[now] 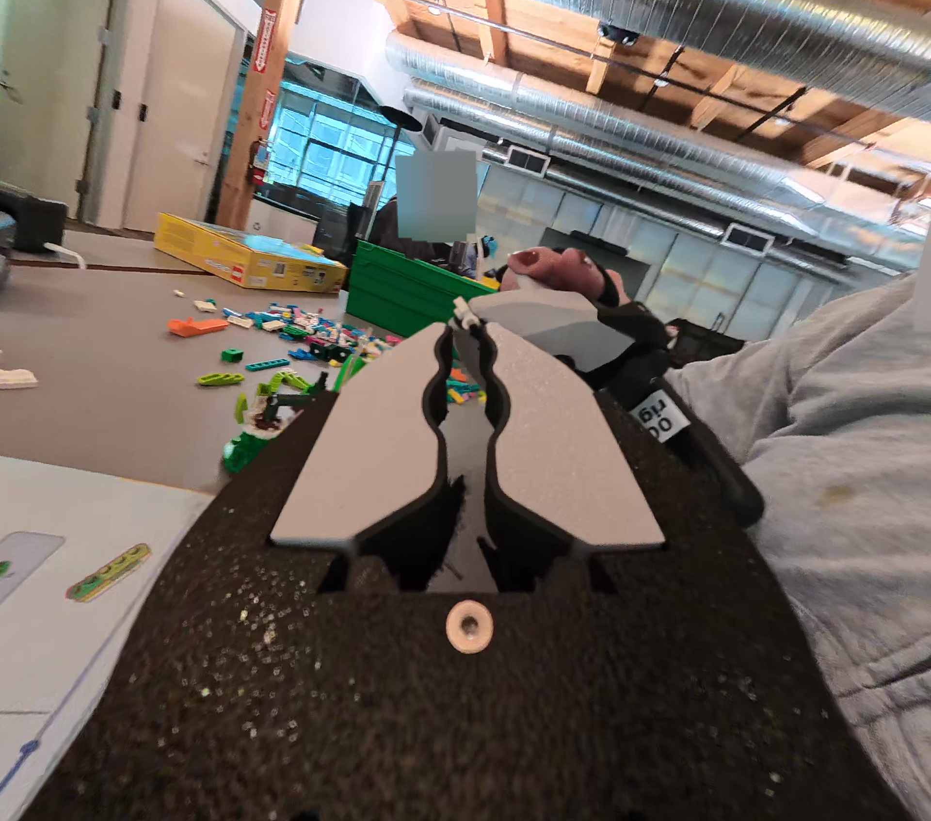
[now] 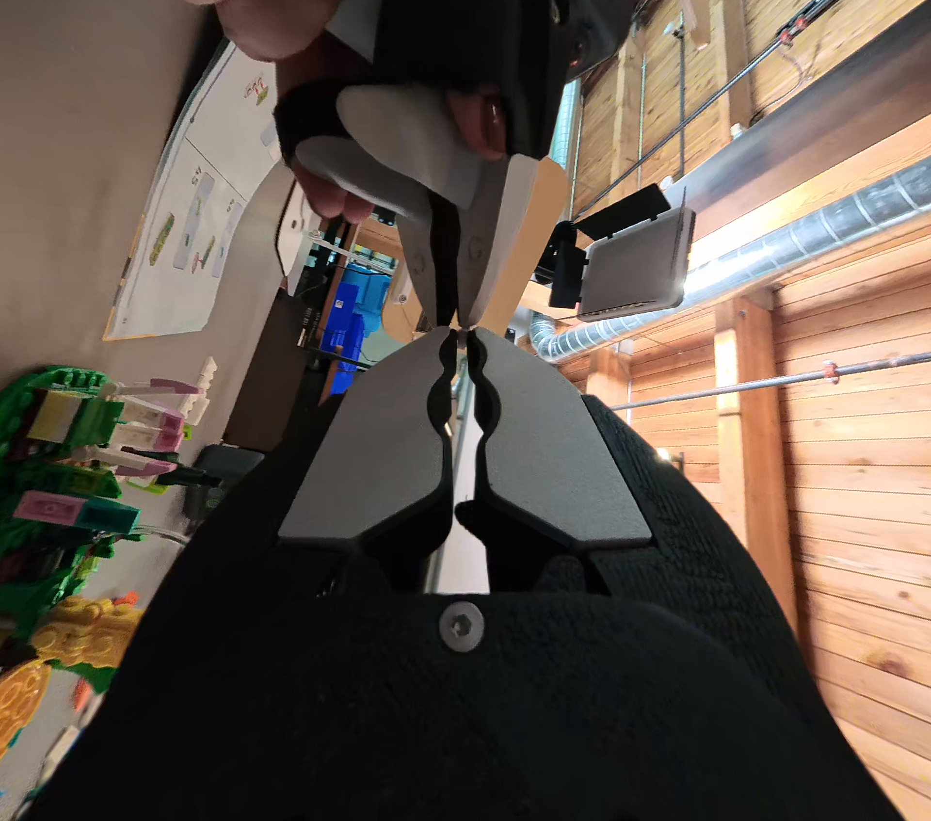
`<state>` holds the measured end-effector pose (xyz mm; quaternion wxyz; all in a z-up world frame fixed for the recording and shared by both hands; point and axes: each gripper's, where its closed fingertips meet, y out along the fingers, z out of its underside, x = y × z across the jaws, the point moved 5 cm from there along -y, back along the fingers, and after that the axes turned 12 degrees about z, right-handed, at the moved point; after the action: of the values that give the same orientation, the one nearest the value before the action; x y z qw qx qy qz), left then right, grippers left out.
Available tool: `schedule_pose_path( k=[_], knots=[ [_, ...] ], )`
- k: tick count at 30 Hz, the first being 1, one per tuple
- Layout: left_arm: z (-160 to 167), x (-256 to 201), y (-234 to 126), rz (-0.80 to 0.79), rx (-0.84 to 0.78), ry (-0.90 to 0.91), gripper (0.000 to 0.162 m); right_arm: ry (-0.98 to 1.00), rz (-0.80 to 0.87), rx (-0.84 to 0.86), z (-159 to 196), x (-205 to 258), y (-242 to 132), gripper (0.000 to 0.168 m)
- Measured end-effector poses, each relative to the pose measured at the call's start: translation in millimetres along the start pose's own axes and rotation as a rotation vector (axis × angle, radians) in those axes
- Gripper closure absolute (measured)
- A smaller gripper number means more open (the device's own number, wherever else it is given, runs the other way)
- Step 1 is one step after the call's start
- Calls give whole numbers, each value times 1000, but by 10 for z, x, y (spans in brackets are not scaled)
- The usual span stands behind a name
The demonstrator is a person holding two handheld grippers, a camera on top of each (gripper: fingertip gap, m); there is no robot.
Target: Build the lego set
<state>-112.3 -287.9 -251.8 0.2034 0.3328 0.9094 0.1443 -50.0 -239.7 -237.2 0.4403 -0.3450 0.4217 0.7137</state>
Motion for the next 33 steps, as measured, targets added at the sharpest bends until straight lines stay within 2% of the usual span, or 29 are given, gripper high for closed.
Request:
schedule_pose_path(
  k=[5, 10, 17, 26, 29, 33],
  knots=[
    [-5, 3, -6, 98, -53, -149, 158, -82, 56, -20, -6, -2, -30, 166],
    [-1, -8, 0, 182, -90, -277, 152, -132, 92, -30, -11, 9, -27, 166],
    [2, 21, -13, 293, -166, -507, 154, -194, 133, -49, -31, 66, 29, 167],
    [56, 72, -17, 375, -219, -757, 158, -301, 154, -104, -106, 236, 75, 167],
    [68, 72, -13, 381, -211, -775, 159, -316, 157, -105, -126, 278, 80, 167],
    [43, 29, -14, 378, -196, -698, 161, -267, 180, -87, -158, 266, 76, 167]
  ],
)
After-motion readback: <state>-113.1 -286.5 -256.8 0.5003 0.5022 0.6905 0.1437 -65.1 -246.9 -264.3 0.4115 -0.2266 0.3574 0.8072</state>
